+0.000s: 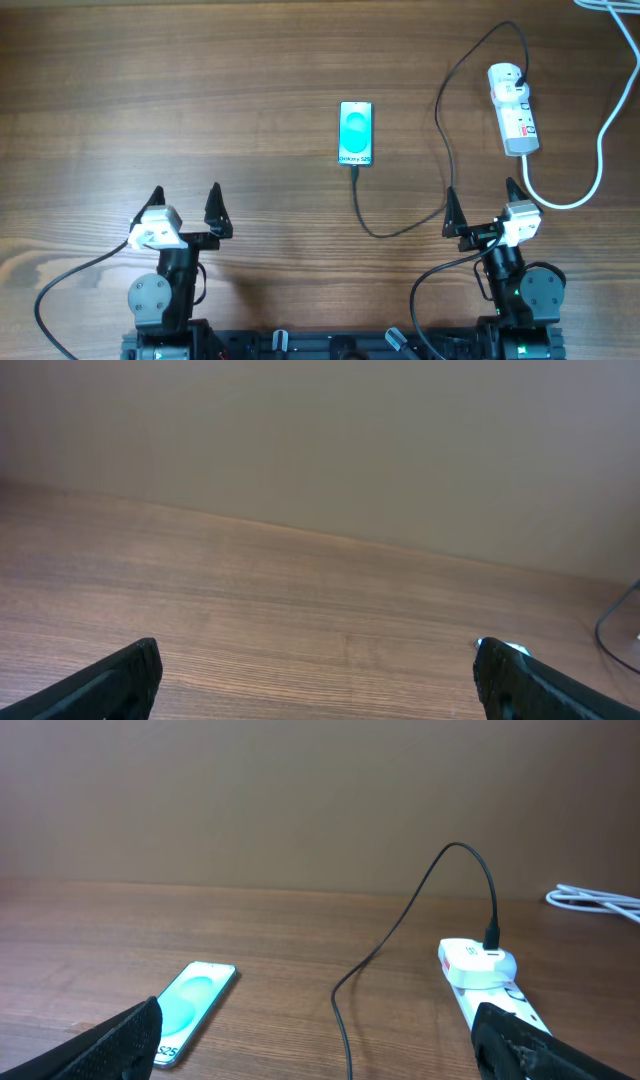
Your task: Plug charger to phone and switch on socket
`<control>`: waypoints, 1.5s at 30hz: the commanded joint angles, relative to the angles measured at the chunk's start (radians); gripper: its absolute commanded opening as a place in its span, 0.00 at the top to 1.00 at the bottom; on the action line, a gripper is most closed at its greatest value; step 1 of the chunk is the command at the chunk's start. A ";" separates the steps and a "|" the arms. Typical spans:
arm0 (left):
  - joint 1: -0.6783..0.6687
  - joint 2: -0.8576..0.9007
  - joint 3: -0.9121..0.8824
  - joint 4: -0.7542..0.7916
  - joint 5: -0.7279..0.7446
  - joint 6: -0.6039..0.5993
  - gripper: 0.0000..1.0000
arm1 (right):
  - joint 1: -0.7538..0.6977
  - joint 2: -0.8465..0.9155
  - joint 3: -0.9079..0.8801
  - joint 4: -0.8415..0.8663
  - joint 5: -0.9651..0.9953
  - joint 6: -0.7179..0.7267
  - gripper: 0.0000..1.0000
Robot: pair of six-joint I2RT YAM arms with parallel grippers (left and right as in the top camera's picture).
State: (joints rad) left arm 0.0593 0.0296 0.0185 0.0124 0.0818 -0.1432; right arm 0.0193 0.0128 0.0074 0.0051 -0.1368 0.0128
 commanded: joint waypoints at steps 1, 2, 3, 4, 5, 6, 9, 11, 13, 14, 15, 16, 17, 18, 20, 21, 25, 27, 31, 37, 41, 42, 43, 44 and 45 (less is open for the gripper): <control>0.003 -0.027 -0.012 0.030 0.016 0.000 0.00 | 0.006 -0.009 -0.002 0.004 0.009 -0.011 0.00; 0.003 -0.027 -0.012 0.043 0.015 0.001 0.00 | 0.006 -0.009 -0.002 0.004 0.008 -0.011 0.00; 0.003 -0.027 -0.012 0.069 0.015 0.002 0.00 | 0.006 -0.009 -0.002 0.004 0.009 -0.011 0.00; 0.003 -0.027 -0.012 0.079 0.015 0.002 0.00 | 0.006 -0.009 -0.002 0.004 0.009 -0.011 0.00; 0.003 -0.027 -0.012 0.069 0.015 0.002 0.00 | 0.006 -0.009 -0.002 0.004 0.009 -0.011 0.00; 0.003 -0.027 -0.012 0.035 0.015 0.002 0.00 | 0.006 -0.009 -0.002 0.004 0.009 -0.011 0.00; 0.003 -0.027 -0.012 -0.085 0.016 0.002 0.00 | 0.006 -0.009 -0.002 0.004 0.009 -0.011 0.00; 0.003 -0.027 -0.012 -0.084 0.019 0.009 0.00 | 0.006 -0.009 -0.002 0.004 0.009 -0.011 0.00; 0.003 -0.027 -0.012 -0.084 0.023 0.009 0.00 | 0.006 -0.009 -0.002 0.004 0.009 -0.011 0.00; 0.003 -0.027 -0.012 -0.084 0.023 0.010 0.00 | 0.006 -0.009 -0.002 0.004 0.009 -0.011 0.00; 0.003 -0.027 -0.012 -0.084 0.023 0.010 0.00 | 0.006 -0.009 -0.002 0.004 0.009 -0.011 0.00; 0.003 -0.027 -0.012 -0.084 0.023 0.010 0.00 | 0.006 -0.009 -0.002 0.004 0.009 -0.011 0.01; -0.002 -0.027 -0.012 -0.084 0.022 0.011 0.00 | 0.006 -0.009 -0.002 0.004 0.009 -0.011 0.00; -0.009 -0.027 -0.012 -0.084 0.023 0.030 0.00 | 0.006 -0.009 -0.002 0.004 0.009 -0.011 0.00; -0.051 -0.027 -0.012 -0.084 0.022 0.115 0.00 | 0.006 -0.009 -0.002 0.004 0.009 -0.011 0.00; -0.061 -0.027 -0.012 -0.084 0.022 0.136 0.00 | 0.006 -0.009 -0.002 0.004 0.009 -0.011 0.00; -0.054 -0.027 -0.012 -0.085 0.011 0.139 0.00 | 0.006 -0.009 -0.002 0.004 0.009 -0.011 0.01; -0.037 -0.027 -0.012 -0.085 0.011 0.140 0.00 | 0.006 -0.009 -0.002 0.004 0.009 -0.011 0.00; -0.036 -0.027 -0.012 -0.089 -0.021 0.166 0.00 | 0.006 -0.009 -0.002 0.004 0.009 -0.011 0.00; -0.036 -0.027 -0.012 -0.092 -0.091 0.162 0.00 | 0.006 -0.009 -0.002 0.004 0.009 -0.011 0.00; -0.035 -0.027 -0.012 -0.088 -0.126 0.161 0.01 | 0.006 -0.009 -0.002 0.004 0.009 -0.011 0.00; -0.035 -0.027 -0.012 -0.088 -0.128 0.162 0.00 | 0.006 -0.009 -0.002 0.004 0.009 -0.011 0.00; -0.035 -0.027 -0.012 -0.088 -0.122 0.162 0.00 | 0.006 -0.009 -0.002 0.004 0.009 -0.011 0.01; -0.035 -0.027 -0.012 -0.088 -0.115 0.162 0.00 | 0.006 -0.009 -0.002 0.004 0.009 -0.011 0.00; -0.036 -0.027 -0.012 -0.088 -0.097 0.162 0.00 | 0.006 -0.009 -0.002 0.004 0.008 -0.011 0.00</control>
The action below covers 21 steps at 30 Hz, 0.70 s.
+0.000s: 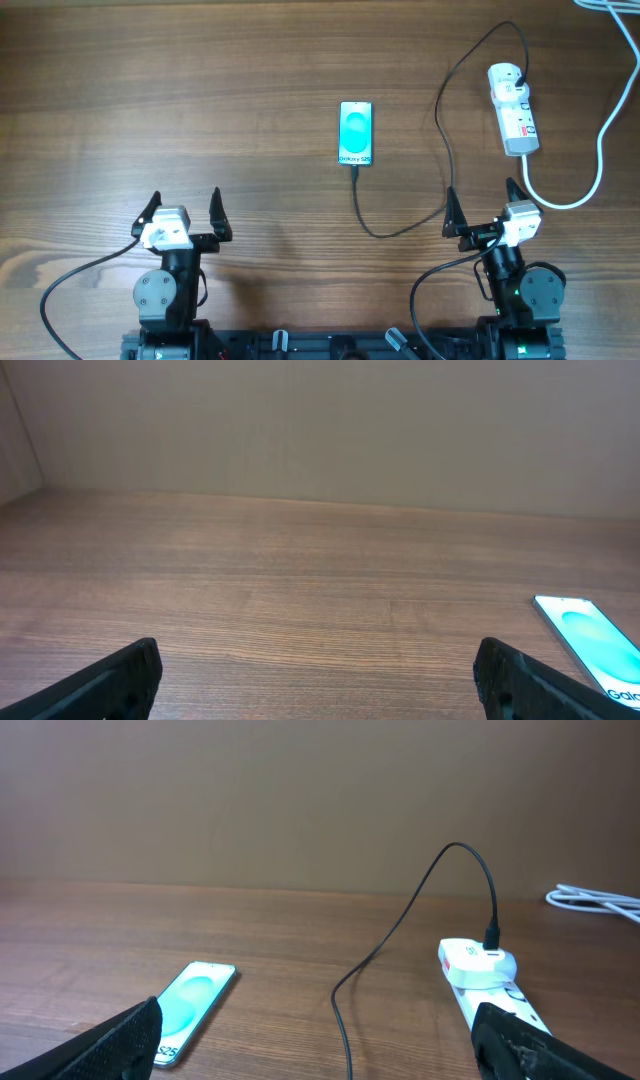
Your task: Plug charger to phone and switch on socket
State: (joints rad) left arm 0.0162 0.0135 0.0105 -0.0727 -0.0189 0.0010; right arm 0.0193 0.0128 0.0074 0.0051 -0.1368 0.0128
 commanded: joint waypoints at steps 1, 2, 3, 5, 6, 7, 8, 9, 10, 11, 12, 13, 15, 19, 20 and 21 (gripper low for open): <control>0.007 -0.011 -0.004 -0.002 0.003 0.018 0.00 | 0.006 -0.009 -0.002 0.004 0.009 -0.011 0.00; 0.007 -0.011 -0.004 -0.002 0.003 0.018 0.00 | 0.006 -0.009 -0.002 0.004 0.009 -0.011 0.00; 0.007 -0.011 -0.004 -0.001 0.003 0.018 0.00 | 0.006 -0.009 -0.002 0.004 0.009 -0.011 0.00; 0.007 -0.011 -0.004 0.000 0.003 0.018 0.00 | 0.006 -0.009 -0.002 0.004 0.009 -0.011 0.00; 0.007 -0.011 -0.004 0.000 0.003 0.018 0.00 | 0.006 -0.009 -0.002 0.004 0.009 -0.011 0.00; 0.007 -0.011 -0.004 0.000 0.003 0.018 0.00 | 0.006 -0.009 -0.002 0.004 0.009 -0.011 0.00; 0.007 -0.011 -0.004 0.000 0.003 0.018 0.00 | 0.006 -0.009 -0.002 0.004 0.009 -0.011 0.00; 0.007 -0.011 -0.004 0.000 0.003 0.018 0.00 | 0.006 -0.009 -0.002 0.004 0.008 -0.011 0.00; 0.007 -0.011 -0.004 0.000 0.003 0.018 0.00 | 0.006 -0.009 -0.002 0.004 0.009 -0.011 0.00; 0.007 -0.011 -0.004 0.000 0.003 0.018 0.00 | 0.006 -0.009 -0.002 0.004 0.009 -0.011 0.00; 0.007 -0.011 -0.004 0.000 0.003 0.018 0.00 | 0.006 -0.009 -0.002 0.004 0.009 -0.011 0.00; 0.007 -0.011 -0.004 0.000 0.003 0.018 0.00 | 0.006 -0.009 -0.002 0.004 0.009 -0.011 0.00; 0.007 -0.011 -0.004 0.000 0.003 0.018 0.00 | 0.006 -0.009 -0.002 0.004 0.009 -0.011 0.00; 0.007 -0.011 -0.004 0.000 0.003 0.018 0.00 | 0.006 -0.009 -0.002 0.004 0.010 -0.013 0.00; 0.007 -0.011 -0.004 0.000 0.003 0.018 0.00 | 0.006 -0.009 -0.002 0.002 0.015 -0.013 0.00; 0.007 -0.011 -0.004 0.000 0.003 0.018 0.00 | 0.006 -0.009 -0.002 0.002 0.020 -0.014 0.00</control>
